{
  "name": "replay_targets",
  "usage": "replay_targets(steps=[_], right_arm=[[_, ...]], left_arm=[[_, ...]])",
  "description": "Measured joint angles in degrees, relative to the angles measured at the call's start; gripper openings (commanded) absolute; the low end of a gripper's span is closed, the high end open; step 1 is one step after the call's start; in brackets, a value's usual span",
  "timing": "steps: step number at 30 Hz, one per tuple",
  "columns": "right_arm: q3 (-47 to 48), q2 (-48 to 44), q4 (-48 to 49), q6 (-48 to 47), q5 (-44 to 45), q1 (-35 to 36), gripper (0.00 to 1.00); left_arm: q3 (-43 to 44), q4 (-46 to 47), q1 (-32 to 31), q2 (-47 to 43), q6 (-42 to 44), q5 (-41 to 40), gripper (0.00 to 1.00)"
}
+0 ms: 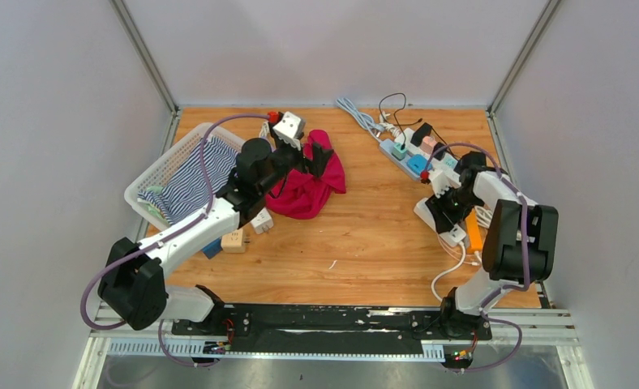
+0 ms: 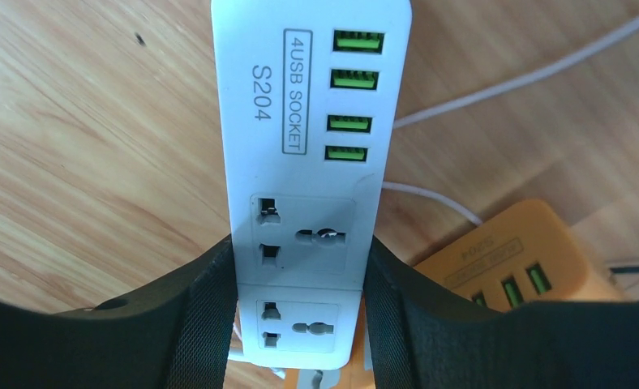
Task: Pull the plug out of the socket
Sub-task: Move the socket to the center of the board.
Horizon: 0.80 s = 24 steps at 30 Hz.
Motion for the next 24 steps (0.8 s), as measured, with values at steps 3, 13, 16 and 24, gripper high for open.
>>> replay_targets(steps=[3,13,16,24], right_arm=[[-1.44,-1.14,0.07,0.35,1.66,-2.6,0.03],[-2.95,-5.97,0.74,2.38,3.54,-11.23,0.5],[-3.1,-6.8,0.96,2.71,3.5,-11.91,0.65],[-2.25,-13.38,-1.31,2.95,-0.04,-11.96,0.83]], left_arm=[[-0.02,0.0,0.0,-0.42,0.0,0.09,1.0],[-0.87,0.0,0.0,-1.57,0.04,0.76,1.0],[-0.94,0.02,0.0,-1.62,0.04,1.03,1.0],[-0.94,0.02,0.0,-1.64,-0.28,2.82,1.0]])
